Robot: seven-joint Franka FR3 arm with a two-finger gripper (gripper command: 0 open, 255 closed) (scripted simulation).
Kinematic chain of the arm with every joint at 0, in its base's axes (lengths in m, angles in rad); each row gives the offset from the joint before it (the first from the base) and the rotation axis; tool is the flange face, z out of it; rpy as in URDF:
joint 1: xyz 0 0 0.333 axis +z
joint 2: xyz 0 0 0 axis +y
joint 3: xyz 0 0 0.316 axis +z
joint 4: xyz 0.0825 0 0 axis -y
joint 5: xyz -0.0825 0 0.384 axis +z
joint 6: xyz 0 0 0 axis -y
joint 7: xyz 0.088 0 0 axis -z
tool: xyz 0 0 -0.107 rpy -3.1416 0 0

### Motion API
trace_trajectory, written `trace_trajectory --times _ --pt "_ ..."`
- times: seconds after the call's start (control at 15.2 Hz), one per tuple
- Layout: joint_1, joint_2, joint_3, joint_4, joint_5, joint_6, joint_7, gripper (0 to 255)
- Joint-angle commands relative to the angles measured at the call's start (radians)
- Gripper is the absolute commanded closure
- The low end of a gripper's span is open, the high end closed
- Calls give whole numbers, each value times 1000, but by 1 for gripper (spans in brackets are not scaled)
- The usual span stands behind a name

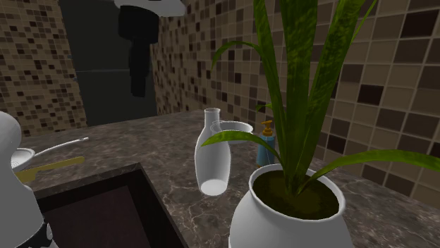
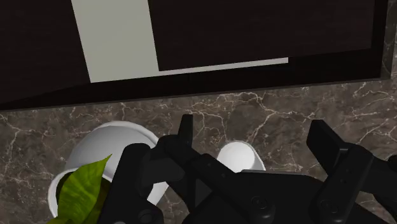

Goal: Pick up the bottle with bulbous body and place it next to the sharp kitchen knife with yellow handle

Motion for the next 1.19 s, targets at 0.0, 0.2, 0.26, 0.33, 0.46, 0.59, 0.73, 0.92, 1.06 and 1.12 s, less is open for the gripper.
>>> trace_trajectory --times 0.0,0.2,0.26,0.33,0.46,0.59,0.73,0.92,1.06,1.12 --pt "0 0 0 0 0 0 0 0" --pt "2 100 -9 32 11 86 12 0" --pt "3 134 -12 45 15 113 16 0" --pt "4 169 -15 60 19 139 19 0" --pt "6 238 -21 93 28 188 24 0" --pt "8 308 -27 131 38 232 28 0" --pt "10 379 -33 174 49 272 30 0" --pt "12 470 -40 237 65 316 31 0" --pt "11 470 -41 210 64 343 31 0" --pt "11 471 -41 197 64 356 32 0"
